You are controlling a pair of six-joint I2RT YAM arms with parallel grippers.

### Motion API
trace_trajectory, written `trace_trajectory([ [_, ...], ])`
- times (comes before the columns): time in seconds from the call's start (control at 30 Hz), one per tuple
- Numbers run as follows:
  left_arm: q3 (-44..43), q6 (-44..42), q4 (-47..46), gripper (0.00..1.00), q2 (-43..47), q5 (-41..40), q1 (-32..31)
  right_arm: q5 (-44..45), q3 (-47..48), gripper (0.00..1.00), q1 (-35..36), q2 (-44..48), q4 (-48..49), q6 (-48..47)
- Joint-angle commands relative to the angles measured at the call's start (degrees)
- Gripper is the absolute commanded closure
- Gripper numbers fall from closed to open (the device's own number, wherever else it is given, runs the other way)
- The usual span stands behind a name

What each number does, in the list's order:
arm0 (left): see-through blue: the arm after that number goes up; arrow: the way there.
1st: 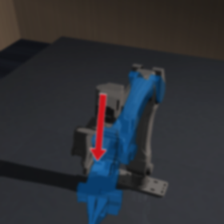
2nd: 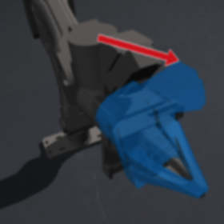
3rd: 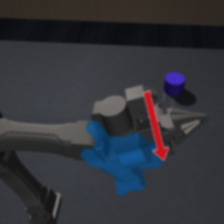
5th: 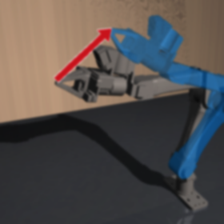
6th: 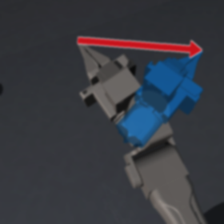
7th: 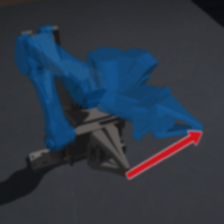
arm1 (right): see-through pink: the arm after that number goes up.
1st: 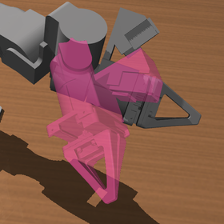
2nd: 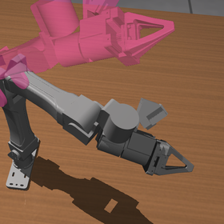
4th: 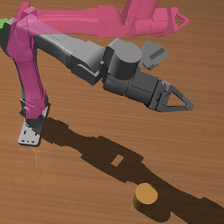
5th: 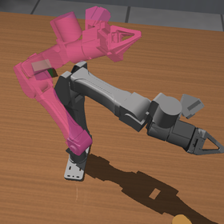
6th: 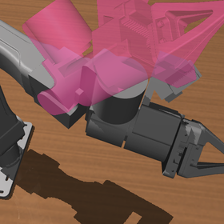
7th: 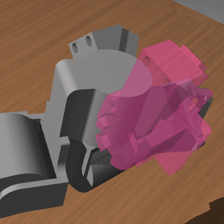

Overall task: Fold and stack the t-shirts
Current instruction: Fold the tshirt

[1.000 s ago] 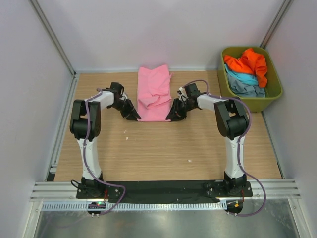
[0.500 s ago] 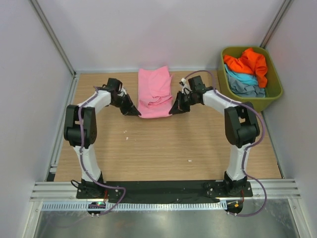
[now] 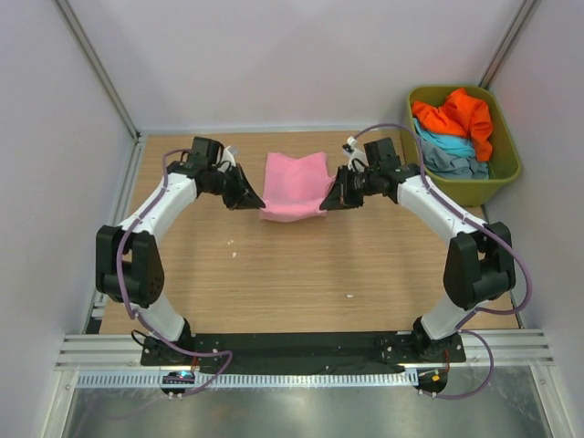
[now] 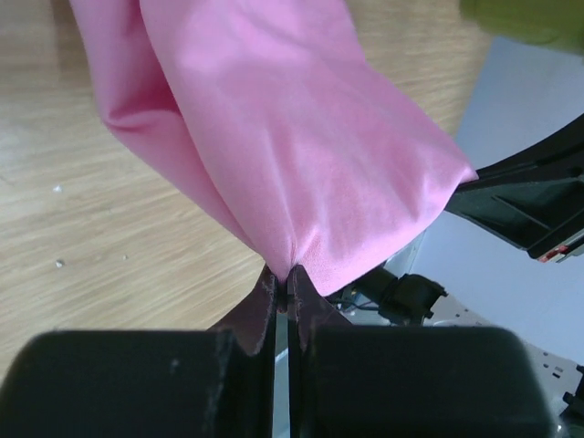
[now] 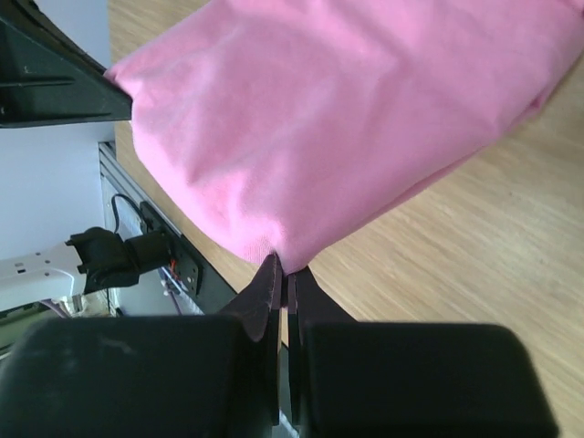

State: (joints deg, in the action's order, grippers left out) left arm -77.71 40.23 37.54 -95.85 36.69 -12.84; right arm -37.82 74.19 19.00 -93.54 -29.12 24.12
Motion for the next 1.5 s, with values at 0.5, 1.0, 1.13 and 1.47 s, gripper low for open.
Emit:
trace_trajectory([
  [0.5, 1.2, 0.5, -0.9, 1.0, 1.7, -0.9, -1.1, 0.0, -1.7, 0.98, -0.5, 0.7, 2.1, -0.6],
  [1.0, -53.5, -9.4, -7.0, 0.36, -41.1, -12.5, 1.6, 8.7, 44.2, 0.47, -4.7, -36.2, 3.2, -9.8],
  [1.13, -56.3, -14.3, -8.1, 0.25, -42.8, -15.2, 0.5, 10.8, 41.9, 0.3, -4.6, -35.1, 4.0, -10.5],
  [1.47, -44.0, -9.9, -6.0, 0.29, -31.9, -9.8, 1.7, 10.5, 27.2, 0.32, -4.6, -23.9, 4.5, -9.7],
])
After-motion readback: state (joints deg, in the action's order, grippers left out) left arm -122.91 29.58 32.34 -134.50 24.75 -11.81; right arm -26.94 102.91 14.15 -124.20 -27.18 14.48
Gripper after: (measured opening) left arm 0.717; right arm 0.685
